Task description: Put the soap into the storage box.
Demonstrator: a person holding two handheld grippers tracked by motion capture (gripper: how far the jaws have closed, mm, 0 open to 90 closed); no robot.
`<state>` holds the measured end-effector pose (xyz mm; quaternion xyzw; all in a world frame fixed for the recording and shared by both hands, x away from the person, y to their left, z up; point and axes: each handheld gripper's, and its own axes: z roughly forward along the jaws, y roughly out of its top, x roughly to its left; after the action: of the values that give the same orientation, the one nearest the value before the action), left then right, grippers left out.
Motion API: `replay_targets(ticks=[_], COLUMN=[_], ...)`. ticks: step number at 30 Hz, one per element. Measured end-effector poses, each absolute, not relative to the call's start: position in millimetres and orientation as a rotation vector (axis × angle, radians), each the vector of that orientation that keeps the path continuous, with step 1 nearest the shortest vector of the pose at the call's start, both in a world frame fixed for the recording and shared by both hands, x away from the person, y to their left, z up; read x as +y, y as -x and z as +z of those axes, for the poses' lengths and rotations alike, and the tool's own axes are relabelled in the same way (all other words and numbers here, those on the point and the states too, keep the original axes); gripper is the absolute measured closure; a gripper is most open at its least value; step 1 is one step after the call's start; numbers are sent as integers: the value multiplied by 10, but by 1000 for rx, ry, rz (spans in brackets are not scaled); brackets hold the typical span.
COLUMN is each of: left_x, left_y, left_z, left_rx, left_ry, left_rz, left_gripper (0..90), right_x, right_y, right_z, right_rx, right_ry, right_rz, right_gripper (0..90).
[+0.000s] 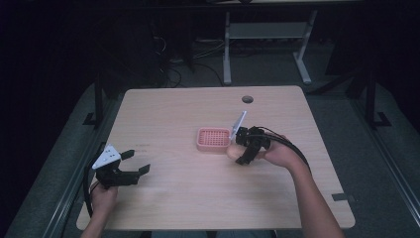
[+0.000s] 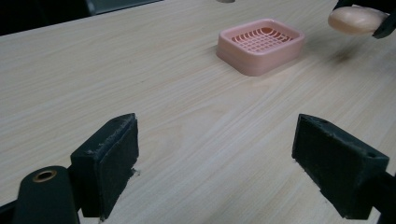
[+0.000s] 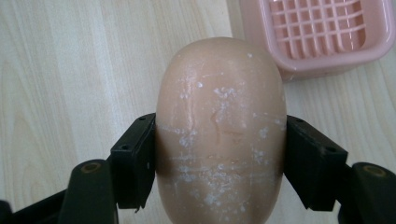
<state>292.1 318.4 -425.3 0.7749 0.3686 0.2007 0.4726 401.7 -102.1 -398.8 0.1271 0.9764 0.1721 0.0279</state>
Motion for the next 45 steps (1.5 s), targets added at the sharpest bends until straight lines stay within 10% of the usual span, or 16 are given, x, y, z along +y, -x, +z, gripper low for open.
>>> replay_targets(ticks=[45], left_x=[3177], left_y=[-2934], left_z=[-4254], left_rx=[897], left_ry=[-1898], left_rz=[494], left_gripper=[143], right_x=[-615], right_y=[-4486], right_z=[-3958], right_rx=[3041], right_ry=[-355], right_rz=[504], right_gripper=[319])
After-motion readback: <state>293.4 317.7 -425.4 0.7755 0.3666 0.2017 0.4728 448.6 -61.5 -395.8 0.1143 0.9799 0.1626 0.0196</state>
